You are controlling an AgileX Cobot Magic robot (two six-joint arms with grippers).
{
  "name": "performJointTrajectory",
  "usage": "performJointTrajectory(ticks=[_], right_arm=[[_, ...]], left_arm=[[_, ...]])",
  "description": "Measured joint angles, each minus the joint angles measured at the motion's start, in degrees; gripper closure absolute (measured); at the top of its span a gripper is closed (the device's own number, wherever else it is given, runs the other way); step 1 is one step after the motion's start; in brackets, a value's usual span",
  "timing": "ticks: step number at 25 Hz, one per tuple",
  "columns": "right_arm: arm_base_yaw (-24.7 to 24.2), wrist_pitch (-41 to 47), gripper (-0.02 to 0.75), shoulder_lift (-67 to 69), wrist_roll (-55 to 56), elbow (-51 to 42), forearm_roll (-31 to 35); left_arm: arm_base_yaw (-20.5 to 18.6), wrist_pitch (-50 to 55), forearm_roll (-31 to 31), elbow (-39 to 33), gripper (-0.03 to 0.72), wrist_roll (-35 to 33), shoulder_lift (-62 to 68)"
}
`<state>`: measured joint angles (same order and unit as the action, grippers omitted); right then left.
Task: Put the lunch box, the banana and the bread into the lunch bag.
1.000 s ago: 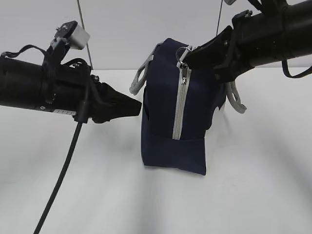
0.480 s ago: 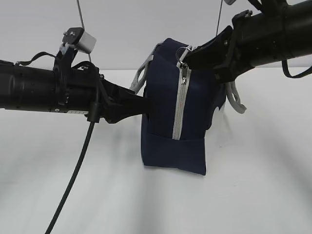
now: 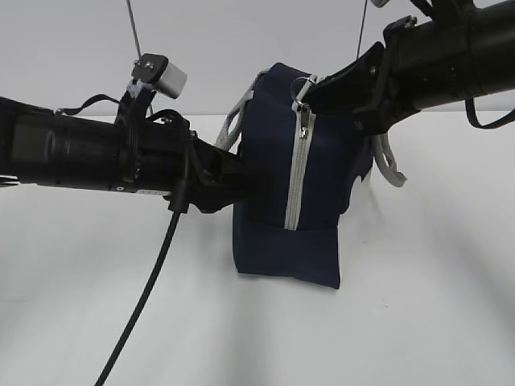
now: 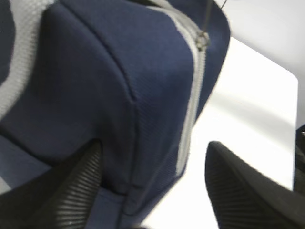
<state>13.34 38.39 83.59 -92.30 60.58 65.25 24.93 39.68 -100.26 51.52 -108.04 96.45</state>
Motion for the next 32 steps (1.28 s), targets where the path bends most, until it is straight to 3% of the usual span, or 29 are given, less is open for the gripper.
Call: performJointTrajectory(ticks=[10, 12, 18, 20, 27, 32], right_arm=[[0.00, 0.09, 0.754, 0.00, 0.00, 0.00, 0.00], [0.00, 0.09, 0.754, 0.00, 0.00, 0.00, 0.00], [0.00, 0.46, 0.754, 0.00, 0.00, 0.00, 1.76], [0.00, 1.17, 0.754, 0.00, 0.00, 0.00, 3.16], [0.00, 1.65, 0.754, 0.07, 0.00, 0.00, 6.12], [0.00, 1.76, 0.754, 0.07, 0.00, 0.74, 6.36]], left_arm=[[0.07, -0.88, 0.00, 3.37, 0.248, -0.13, 2.71], [0.07, -0.88, 0.00, 3.37, 0.316, -0.13, 2.71], [0.07, -0.88, 0.00, 3.37, 0.615, -0.13, 2.71], [0.07, -0.40, 0.00, 3.37, 0.674, -0.13, 2.71], [0.59, 0.77, 0.00, 3.37, 0.683, 2.99, 2.71], [3.28, 0.18, 0.00, 3.37, 0.683, 3.21, 2.71]])
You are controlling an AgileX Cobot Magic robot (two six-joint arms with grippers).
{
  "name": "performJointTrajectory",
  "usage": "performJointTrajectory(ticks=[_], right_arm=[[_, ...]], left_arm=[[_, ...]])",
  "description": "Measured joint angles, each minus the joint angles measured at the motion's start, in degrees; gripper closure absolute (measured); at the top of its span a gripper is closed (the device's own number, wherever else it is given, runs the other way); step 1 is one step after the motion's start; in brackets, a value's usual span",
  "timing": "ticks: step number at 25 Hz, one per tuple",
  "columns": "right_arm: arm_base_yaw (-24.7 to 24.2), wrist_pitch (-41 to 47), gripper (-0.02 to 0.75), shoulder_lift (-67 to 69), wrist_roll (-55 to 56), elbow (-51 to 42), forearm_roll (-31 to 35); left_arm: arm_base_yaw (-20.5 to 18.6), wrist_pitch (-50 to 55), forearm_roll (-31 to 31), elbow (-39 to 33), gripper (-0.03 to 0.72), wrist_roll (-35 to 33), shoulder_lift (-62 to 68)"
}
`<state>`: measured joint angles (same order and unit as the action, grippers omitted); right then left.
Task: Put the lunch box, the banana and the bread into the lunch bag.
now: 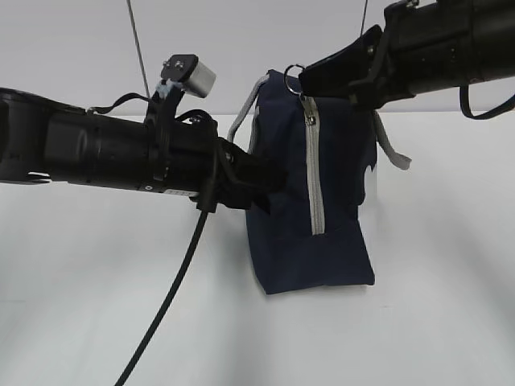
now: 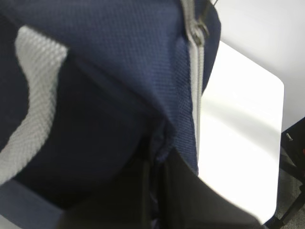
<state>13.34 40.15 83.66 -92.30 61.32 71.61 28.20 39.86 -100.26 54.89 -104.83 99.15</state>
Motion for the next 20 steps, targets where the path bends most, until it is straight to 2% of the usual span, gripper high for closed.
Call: performJointTrajectory(ticks=[5, 13, 20], right_arm=[[0.00, 3.43, 0.754, 0.00, 0.86, 2.99, -4.12], [-0.09, 9.90, 0.754, 0.61, 3.32, 8.64, -17.53], [-2.65, 18.14, 0.754, 6.75, 4.28, 14.90, -19.80]], left_arm=[[1.26, -0.93, 1.32, 0.19, 0.683, 0.13, 0.00], [1.39, -0.87, 3.21, 0.30, 0.684, 0.13, 0.00], [1.44, 0.63, 4.23, 0.30, 0.684, 0.80, 0.00]])
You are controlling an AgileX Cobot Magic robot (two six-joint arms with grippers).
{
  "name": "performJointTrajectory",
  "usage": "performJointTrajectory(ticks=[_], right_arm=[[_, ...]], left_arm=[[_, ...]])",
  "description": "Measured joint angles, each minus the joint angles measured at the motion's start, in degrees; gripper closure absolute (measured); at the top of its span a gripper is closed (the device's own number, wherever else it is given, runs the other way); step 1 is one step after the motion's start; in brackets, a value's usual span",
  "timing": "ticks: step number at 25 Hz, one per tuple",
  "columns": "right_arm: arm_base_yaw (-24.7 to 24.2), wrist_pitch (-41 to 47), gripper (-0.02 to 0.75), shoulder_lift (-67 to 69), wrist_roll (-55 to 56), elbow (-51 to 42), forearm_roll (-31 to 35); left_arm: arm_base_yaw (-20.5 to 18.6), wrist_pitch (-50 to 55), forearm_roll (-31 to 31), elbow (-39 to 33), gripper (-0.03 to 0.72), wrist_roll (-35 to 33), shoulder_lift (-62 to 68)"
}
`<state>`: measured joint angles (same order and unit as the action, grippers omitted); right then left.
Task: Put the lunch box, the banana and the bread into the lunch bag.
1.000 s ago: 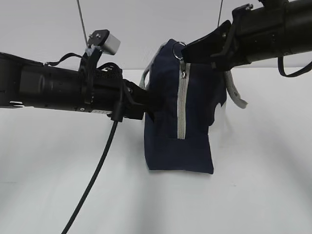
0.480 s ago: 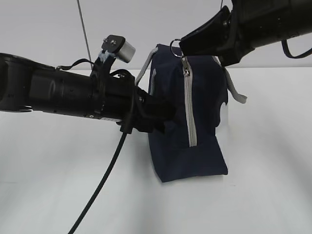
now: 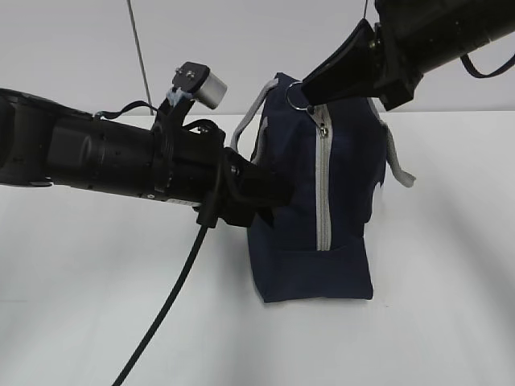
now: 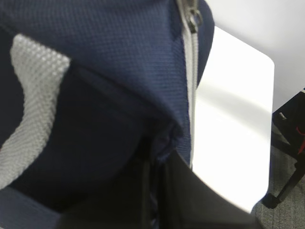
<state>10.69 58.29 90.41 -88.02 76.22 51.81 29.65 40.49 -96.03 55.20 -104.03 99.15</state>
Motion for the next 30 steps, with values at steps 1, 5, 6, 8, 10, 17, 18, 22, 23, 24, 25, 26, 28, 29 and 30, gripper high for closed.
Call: performJointTrajectory(ticks=[1, 5, 6, 8, 10, 17, 18, 22, 23, 24, 25, 26, 28, 29, 30], right_arm=[[-0.34, 0.12, 0.754, 0.73, 0.14, 0.65, 0.00], [-1.35, 1.90, 0.754, 2.99, 0.97, 2.94, -0.23], [-1.40, 2.03, 0.754, 3.42, 1.20, 3.47, -0.23], [-1.40, 2.15, 0.754, 4.69, 1.47, 4.27, -0.31], [-1.40, 2.15, 0.754, 5.32, 1.69, 5.13, -0.31], [-1.40, 2.04, 0.754, 5.61, 3.19, 8.35, -1.22], [-1.40, 2.04, 0.754, 5.71, 3.30, 8.64, -1.49], [-1.40, 1.22, 0.754, 6.13, 3.53, 8.87, -2.97], [-1.50, 1.08, 0.754, 6.20, 3.65, 9.01, -3.05], [-1.56, 0.87, 0.754, 6.62, 3.78, 9.05, -3.05], [-1.56, 0.72, 0.754, 6.90, 3.87, 9.15, -3.21], [-1.56, 0.48, 0.754, 7.35, 3.87, 9.27, -3.19], [-1.56, -0.04, 0.754, 8.17, 3.97, 9.35, -3.19], [-1.56, -0.08, 0.754, 8.41, 4.09, 9.35, -3.19], [-1.56, -0.08, 0.754, 8.51, 4.20, 9.35, -3.19]], left_arm=[[0.00, 0.05, 0.00, 0.00, 0.684, 0.14, 0.00], [0.00, 0.24, 0.02, 0.00, 0.684, 0.33, 0.00], [0.00, 0.24, 0.16, 0.00, 0.684, 0.39, 0.00], [0.00, 0.24, 0.47, 0.00, 0.684, 0.39, 0.00], [0.00, 0.24, 1.13, 0.00, 0.684, 0.70, 0.00], [0.00, 0.39, 3.24, 0.00, 0.684, 2.51, 0.00], [0.00, 0.39, 3.56, 0.00, 0.684, 2.75, 0.00], [0.00, 0.50, 4.17, 0.06, 0.685, 2.99, 0.00], [0.00, 0.62, 4.32, 0.11, 0.685, 2.99, 0.00], [0.00, 0.85, 4.63, 0.11, 0.685, 2.99, 0.00], [0.00, 0.91, 4.95, 0.11, 0.685, 3.10, 0.00], [0.00, 1.09, 5.36, 0.11, 0.685, 3.25, 0.00], [0.00, 1.33, 6.13, 0.11, 0.685, 3.72, 0.00], [0.00, 1.39, 6.50, 0.11, 0.685, 3.92, 0.00], [0.00, 1.46, 6.77, 0.11, 0.685, 4.24, 0.00]])
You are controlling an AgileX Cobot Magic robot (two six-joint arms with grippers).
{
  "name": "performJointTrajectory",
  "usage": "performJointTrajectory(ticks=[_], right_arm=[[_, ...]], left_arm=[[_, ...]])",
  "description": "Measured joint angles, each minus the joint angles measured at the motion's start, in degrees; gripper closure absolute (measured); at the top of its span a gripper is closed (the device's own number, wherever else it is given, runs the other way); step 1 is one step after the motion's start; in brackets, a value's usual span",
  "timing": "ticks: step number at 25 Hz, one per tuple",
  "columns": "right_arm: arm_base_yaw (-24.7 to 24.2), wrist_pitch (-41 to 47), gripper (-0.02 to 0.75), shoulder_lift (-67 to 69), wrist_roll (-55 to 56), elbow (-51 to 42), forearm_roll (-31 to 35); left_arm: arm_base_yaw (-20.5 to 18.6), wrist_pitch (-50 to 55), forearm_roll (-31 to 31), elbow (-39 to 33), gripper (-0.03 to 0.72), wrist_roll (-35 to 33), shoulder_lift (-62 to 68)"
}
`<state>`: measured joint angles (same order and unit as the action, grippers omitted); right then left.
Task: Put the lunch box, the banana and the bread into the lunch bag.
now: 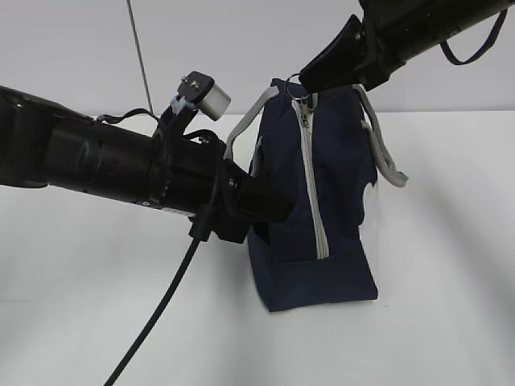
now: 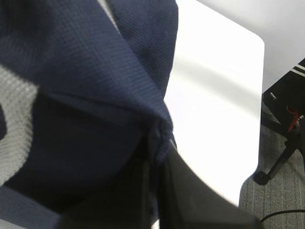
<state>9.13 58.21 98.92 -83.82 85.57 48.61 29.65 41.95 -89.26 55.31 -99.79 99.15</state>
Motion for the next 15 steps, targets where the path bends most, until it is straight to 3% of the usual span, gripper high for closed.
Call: performJointTrajectory(ticks=[15], right_arm=[[-0.37, 1.02, 0.754, 0.36, 2.65, 6.56, -3.65]], left_arm=[[0.00, 1.63, 1.64, 0.13, 0.685, 1.32, 0.00]])
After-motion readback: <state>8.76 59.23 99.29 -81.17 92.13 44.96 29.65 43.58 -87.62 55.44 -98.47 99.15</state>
